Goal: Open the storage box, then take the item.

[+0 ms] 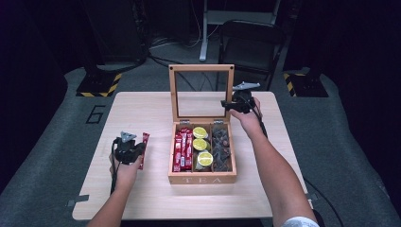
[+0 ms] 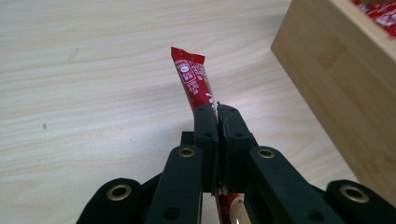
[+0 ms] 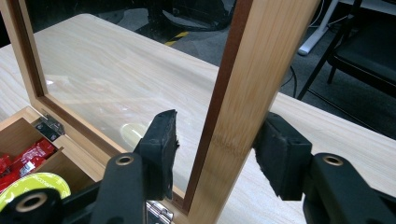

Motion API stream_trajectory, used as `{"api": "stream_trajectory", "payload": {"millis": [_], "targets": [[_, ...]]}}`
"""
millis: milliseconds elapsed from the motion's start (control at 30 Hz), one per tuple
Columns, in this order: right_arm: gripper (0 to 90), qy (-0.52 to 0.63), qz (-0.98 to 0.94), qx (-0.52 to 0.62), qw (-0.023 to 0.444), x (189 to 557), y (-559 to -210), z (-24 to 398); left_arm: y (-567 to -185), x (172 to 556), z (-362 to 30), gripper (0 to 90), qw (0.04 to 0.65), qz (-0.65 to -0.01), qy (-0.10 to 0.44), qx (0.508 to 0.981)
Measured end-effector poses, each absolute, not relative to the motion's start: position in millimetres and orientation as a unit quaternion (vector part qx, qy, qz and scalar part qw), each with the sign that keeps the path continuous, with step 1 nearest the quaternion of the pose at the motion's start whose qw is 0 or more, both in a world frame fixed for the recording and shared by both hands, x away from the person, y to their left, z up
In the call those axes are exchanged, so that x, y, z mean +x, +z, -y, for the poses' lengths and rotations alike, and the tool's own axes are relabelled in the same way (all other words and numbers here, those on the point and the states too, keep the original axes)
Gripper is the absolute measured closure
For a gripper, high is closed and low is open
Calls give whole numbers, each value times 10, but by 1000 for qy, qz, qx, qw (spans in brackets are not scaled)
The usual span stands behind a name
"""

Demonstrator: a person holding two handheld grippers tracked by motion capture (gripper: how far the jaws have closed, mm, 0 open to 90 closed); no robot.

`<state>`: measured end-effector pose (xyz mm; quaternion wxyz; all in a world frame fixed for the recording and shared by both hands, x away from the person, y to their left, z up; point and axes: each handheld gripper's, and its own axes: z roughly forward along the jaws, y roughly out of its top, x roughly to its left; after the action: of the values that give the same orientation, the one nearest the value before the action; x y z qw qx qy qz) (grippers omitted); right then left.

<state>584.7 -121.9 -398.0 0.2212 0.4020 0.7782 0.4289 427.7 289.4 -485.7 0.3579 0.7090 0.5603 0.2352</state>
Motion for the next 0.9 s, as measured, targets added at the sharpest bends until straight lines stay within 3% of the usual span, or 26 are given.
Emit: {"api": "stream_trajectory", "payload": {"millis": [900], "targets": [[485,428,-777,405,220,5841,-3979,1212,-5072,4305,-2987,842,314,-571,216,727]]}}
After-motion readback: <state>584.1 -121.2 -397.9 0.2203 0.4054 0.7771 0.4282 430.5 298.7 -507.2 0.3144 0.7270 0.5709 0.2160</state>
